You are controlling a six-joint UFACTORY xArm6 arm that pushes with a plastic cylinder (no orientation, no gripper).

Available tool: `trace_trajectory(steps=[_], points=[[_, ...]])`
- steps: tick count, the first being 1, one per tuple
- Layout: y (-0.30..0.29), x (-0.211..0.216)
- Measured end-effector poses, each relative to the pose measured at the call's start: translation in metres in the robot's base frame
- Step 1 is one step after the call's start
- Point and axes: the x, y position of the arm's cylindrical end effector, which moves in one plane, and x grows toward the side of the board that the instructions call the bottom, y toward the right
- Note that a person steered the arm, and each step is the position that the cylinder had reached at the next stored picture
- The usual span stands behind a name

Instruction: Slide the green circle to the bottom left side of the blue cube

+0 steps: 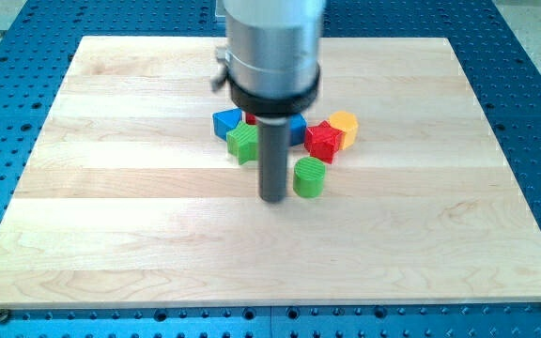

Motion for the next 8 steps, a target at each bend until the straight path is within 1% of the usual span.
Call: trace_trajectory(steps=[1,2,3,4,6,7,8], points=[[0.026,0.006],[0.010,-0.006],[0.025,0.007],[0.092,-0.006],[-0.001,-0.020],[-0.010,-0.020],[0.032,-0.023]])
